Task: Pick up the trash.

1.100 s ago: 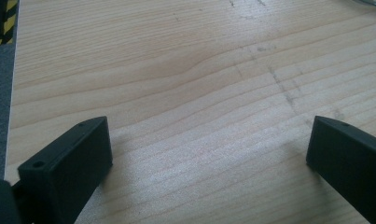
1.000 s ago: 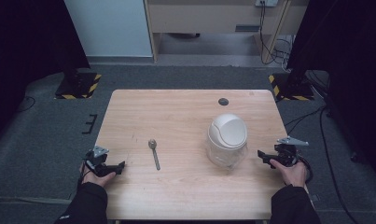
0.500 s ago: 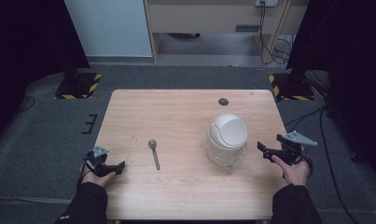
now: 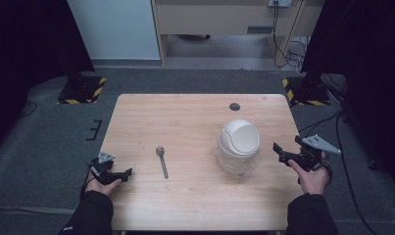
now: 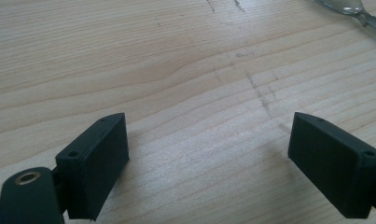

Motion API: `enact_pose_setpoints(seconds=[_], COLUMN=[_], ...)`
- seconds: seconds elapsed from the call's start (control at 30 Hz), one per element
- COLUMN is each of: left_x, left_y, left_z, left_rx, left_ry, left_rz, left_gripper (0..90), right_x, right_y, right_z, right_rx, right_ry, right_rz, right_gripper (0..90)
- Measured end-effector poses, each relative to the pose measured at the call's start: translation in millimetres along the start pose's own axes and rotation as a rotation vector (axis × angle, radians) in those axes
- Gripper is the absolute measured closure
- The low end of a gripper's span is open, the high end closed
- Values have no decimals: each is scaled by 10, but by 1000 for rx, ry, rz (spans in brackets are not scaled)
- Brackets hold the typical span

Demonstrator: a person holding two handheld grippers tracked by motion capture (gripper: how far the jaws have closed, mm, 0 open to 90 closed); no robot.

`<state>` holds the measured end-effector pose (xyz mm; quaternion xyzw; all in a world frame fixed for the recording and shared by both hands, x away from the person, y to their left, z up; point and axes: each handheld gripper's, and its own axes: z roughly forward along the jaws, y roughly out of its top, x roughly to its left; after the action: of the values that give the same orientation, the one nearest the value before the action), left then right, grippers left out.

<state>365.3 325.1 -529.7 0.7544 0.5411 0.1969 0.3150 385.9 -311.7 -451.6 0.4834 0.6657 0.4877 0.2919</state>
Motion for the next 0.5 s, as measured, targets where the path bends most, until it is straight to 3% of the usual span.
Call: enact_pose_setpoints(seconds=[0.27,0.37,0.5], left_x=[-38,-74,-90], left_y=[-8,-16,-20], left_z=[31,55,68], left_rx=[-5,-1,-5], left_ry=[-2,8,8], left_rz=[17,48,47], left_gripper=[68,27,1], right_x=[22,28,40], right_y=[142,211,259], right_z=[-89,-136,-164], right_rx=[-66,-89,-109], right_ry=[-5,-3,-1], right_rz=[10,7,8], right_gripper=[68,68,68])
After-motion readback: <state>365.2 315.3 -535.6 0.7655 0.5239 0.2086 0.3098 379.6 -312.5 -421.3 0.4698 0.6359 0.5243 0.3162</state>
